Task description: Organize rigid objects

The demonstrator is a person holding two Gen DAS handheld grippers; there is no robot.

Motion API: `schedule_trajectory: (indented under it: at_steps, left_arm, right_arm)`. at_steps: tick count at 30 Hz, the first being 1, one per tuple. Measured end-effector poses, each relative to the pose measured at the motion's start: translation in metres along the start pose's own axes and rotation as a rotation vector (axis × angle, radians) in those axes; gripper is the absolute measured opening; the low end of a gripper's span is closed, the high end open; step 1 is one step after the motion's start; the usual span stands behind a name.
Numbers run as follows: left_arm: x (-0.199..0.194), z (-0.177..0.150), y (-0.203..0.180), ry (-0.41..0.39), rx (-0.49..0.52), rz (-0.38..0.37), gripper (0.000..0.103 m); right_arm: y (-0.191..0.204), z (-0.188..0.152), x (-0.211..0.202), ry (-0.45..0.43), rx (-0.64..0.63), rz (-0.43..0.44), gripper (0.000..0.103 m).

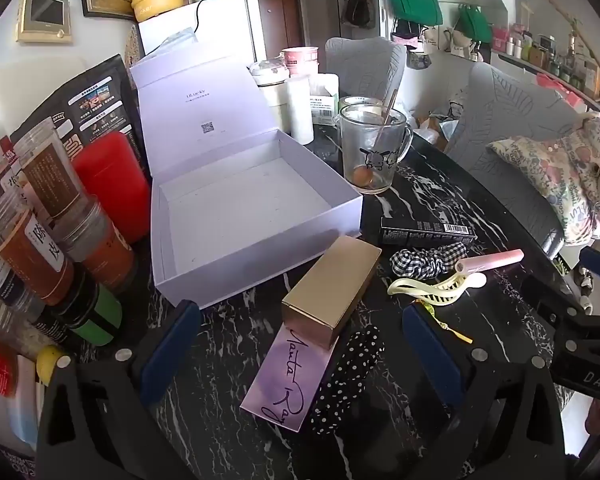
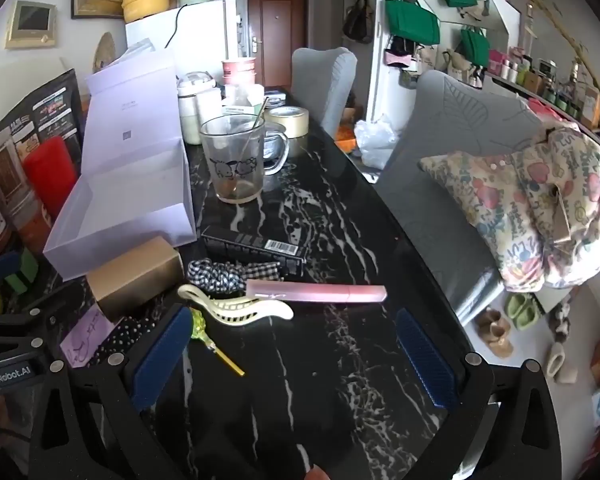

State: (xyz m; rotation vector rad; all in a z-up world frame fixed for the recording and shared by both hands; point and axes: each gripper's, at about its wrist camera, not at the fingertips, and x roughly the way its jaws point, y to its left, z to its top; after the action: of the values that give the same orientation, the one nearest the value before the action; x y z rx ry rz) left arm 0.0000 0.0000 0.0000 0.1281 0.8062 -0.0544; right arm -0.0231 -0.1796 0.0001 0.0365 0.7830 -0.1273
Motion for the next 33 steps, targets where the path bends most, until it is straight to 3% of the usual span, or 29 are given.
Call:
schedule_trajectory:
  at_steps: [7,33]
  left_arm:
    - [-0.0027,0.0009,0.0008,0.006,-0.020,-0.033,0.103]
    - [0.0020,-0.0051,0.0056,0.018,-0.034,-0.033,0.103]
  right_arm:
    - [-0.0018,0.0003,0.0004,0.003,-0.012,-0.009,0.103]
    - [0.0003,-0.0007,-0.0033,-0.011,0.000,-0.021,0.103]
